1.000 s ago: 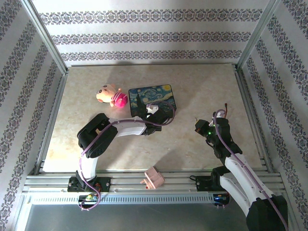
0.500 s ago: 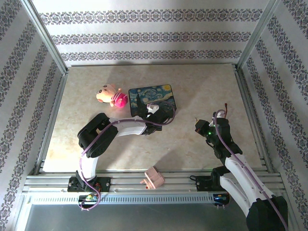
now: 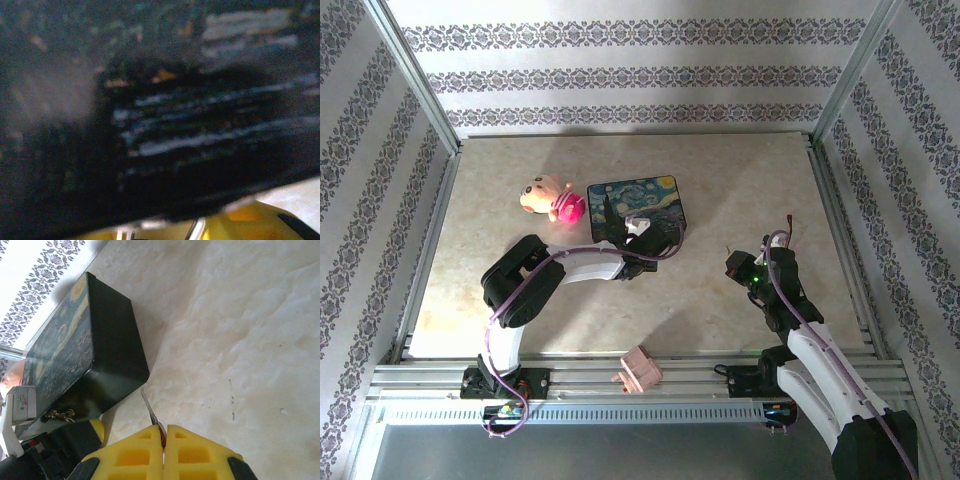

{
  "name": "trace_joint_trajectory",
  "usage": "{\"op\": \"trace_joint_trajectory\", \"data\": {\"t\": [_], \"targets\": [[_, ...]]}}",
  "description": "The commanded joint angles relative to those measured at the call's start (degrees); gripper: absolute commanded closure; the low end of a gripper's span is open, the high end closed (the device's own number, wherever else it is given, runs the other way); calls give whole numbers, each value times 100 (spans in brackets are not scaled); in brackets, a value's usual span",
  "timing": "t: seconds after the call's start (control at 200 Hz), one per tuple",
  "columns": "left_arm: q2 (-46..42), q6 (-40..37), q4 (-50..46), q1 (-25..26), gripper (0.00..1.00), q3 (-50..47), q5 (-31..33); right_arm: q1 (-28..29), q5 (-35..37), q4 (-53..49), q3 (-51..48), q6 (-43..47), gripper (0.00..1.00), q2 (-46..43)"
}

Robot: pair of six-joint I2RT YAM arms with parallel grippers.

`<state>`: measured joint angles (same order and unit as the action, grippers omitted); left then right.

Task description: Unlock the padlock with the key

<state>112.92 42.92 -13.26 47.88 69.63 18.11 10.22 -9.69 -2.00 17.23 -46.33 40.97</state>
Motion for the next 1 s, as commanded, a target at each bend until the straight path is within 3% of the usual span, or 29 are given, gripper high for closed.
{"op": "trace_joint_trajectory", "data": {"t": [0.0,0.23,0.575,0.76,0.994], "targets": [[63,75,73,-55,59,-10,-124,-56,56,-2,-69,-44,100,-37],[20,292,102,-42,59,-61,-385,-55,64,-4,-60,-47,100,-19],[-3,350,7,-50,69,-17,-154,-55,47,59,-14,-42,100,105],[37,408,-4,-49,70,-3,-217,-47,-12,83,-53,-10,100,99],[-99,636,210,-67,75,-79,-595,173,-362,882,-601,104,100,133]]}}
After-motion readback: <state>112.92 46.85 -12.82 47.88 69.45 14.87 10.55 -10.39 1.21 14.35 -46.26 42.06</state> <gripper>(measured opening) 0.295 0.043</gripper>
